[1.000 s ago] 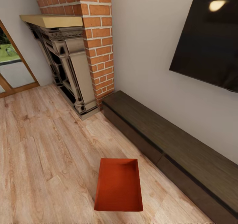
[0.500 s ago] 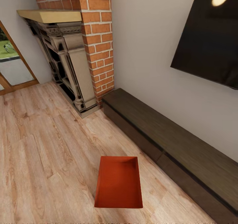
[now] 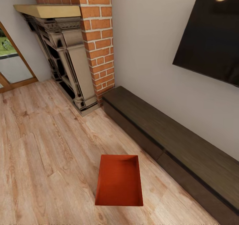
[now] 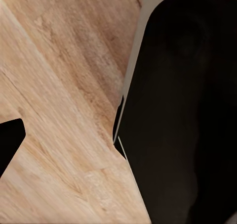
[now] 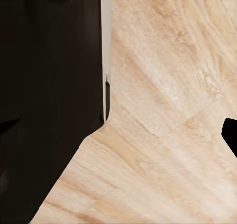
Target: Move the two storage containers from the living room to the garage. In the garage, place one container on the floor and stack the other container on top of it (either order is fine).
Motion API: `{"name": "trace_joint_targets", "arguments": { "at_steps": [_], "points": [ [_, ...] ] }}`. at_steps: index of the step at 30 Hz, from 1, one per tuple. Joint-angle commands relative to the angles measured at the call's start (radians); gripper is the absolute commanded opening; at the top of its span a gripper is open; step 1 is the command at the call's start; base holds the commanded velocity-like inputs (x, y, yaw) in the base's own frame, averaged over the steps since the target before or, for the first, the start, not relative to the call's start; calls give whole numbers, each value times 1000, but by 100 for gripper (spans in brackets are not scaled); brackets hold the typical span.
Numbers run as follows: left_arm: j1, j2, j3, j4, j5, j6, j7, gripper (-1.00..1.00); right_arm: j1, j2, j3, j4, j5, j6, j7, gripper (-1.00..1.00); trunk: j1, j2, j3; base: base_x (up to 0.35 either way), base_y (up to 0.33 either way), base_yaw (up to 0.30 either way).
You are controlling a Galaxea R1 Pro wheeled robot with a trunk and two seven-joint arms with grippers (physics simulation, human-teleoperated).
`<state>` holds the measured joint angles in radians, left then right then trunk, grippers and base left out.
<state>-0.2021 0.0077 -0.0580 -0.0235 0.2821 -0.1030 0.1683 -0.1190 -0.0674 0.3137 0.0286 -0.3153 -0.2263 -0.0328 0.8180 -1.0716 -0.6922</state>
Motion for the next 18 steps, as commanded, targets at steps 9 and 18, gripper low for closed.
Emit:
{"name": "trace_joint_targets", "arguments": {
  "at_steps": [9,18],
  "points": [
    [0,0,-6,0,8,-3,2,100,-1,0,8,3,-7,-5,-1,100,0,0,-15,0,0,0],
    [0,0,-6,0,8,-3,2,100,-1,-2,7,2,-9,-3,-9,100,0,0,-26,0,0,0]
  ]
}}
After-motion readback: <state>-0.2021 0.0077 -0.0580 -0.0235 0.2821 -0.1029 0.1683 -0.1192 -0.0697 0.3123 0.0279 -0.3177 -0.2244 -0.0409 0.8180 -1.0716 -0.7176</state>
